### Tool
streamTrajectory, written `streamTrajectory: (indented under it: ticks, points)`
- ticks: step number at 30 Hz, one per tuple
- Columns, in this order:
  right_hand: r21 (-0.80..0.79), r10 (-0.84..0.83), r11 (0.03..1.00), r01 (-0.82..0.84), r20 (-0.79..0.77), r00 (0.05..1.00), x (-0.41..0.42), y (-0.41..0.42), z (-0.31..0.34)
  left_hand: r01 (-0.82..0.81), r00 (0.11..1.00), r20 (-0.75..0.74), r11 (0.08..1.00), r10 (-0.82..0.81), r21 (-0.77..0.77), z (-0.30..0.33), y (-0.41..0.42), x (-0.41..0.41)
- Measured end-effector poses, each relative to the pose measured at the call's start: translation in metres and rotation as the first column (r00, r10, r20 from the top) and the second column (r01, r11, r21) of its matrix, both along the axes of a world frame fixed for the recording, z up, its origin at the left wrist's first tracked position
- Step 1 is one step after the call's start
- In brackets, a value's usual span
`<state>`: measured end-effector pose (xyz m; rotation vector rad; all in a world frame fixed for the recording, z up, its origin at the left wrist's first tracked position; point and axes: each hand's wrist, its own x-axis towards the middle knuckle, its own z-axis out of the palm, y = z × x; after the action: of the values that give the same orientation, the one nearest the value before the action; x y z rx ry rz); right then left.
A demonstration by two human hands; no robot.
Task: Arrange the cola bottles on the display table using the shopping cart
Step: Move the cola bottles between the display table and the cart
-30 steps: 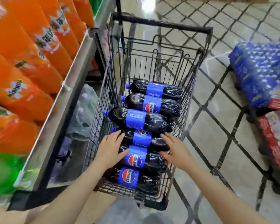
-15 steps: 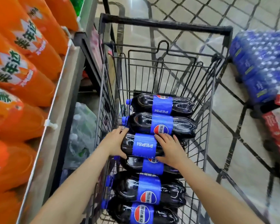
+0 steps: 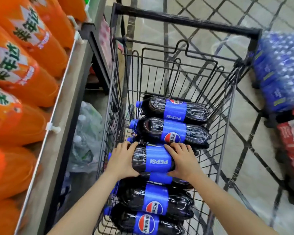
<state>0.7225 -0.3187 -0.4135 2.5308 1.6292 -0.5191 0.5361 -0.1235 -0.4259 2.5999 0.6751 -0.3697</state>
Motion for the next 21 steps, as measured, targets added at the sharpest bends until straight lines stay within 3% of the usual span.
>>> streamTrajectory:
  ticks: [3,7,11,16,21]
  points:
    - [-0.084,0.08,0.994,-0.075,0.051,0.996,0.002,0.01,0.005,-0.057,0.998,0.036,0.998,0.056,0.025,0.0,-0.018,-0.009]
    - [-0.191,0.185,0.964,-0.183,-0.009,0.983,0.002,0.024,0.009,-0.072,0.997,0.03,0.997,0.071,0.011,0.0,-0.023,-0.013]
    - [-0.176,0.191,0.964,-0.199,-0.061,0.98,0.002,0.024,0.009,-0.076,0.994,0.073,0.997,0.076,-0.007,-0.002,-0.023,-0.017]
    - [-0.135,0.183,0.973,-0.187,-0.037,0.982,-0.001,0.021,0.006,-0.072,0.99,0.118,0.994,0.082,-0.083,-0.006,-0.02,-0.019]
    - [-0.107,0.188,0.977,-0.184,0.028,0.982,-0.004,0.02,0.004,-0.067,0.982,0.172,0.996,0.077,-0.064,-0.006,-0.022,-0.022]
